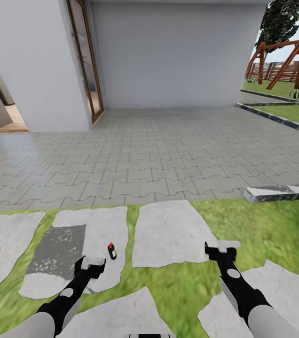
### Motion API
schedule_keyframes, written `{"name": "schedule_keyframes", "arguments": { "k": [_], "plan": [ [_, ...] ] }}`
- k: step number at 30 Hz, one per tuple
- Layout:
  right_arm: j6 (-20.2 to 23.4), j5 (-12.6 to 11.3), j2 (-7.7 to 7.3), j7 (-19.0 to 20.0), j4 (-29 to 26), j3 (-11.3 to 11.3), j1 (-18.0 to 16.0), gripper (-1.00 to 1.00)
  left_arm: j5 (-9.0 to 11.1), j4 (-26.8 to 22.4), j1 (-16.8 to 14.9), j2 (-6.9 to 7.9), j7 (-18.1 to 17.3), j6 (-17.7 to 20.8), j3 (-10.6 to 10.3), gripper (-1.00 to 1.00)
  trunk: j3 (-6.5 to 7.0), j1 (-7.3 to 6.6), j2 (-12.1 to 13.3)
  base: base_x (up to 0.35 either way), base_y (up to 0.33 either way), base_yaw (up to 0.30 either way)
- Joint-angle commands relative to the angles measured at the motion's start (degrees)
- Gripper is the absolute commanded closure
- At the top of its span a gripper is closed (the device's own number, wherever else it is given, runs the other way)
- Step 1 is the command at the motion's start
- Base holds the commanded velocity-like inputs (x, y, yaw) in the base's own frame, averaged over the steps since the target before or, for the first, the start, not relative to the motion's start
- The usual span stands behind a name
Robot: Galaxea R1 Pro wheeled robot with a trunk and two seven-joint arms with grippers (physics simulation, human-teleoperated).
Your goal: Pick up the pesticide atomizer in the garden and spray insectifuge to fully cover both potted plants in the garden.
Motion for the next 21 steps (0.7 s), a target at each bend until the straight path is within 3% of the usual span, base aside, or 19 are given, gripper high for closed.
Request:
{"name": "schedule_keyframes", "arguments": {
  "k": [1,6,12,21],
  "plan": [
    [-0.1,0.0,-0.03,-0.3,0.0,0.3,0.0,-1.00,-0.5,0.0,0.0,0.00,-0.1,-0.2,0.3,-1.00,-0.04,0.01,0.0,0.253,-0.193,0.000],
    [-0.1,0.0,-0.03,-0.3,0.0,0.3,0.0,-1.00,-0.5,0.0,0.0,-0.07,-0.1,-0.3,0.3,-1.00,-0.04,0.01,0.0,0.254,-0.194,0.064],
    [-0.1,0.0,-0.03,-0.3,0.0,0.3,0.0,-1.00,-0.5,0.0,0.0,-0.08,0.0,-0.4,0.3,-1.00,-0.04,0.01,0.0,0.225,-0.206,0.233],
    [-0.1,0.0,-0.03,-0.3,0.0,0.3,0.0,-1.00,-0.5,0.1,0.0,-0.08,0.0,-0.5,0.3,-1.00,-0.04,0.01,0.0,0.135,-0.171,0.133]
  ]
}}
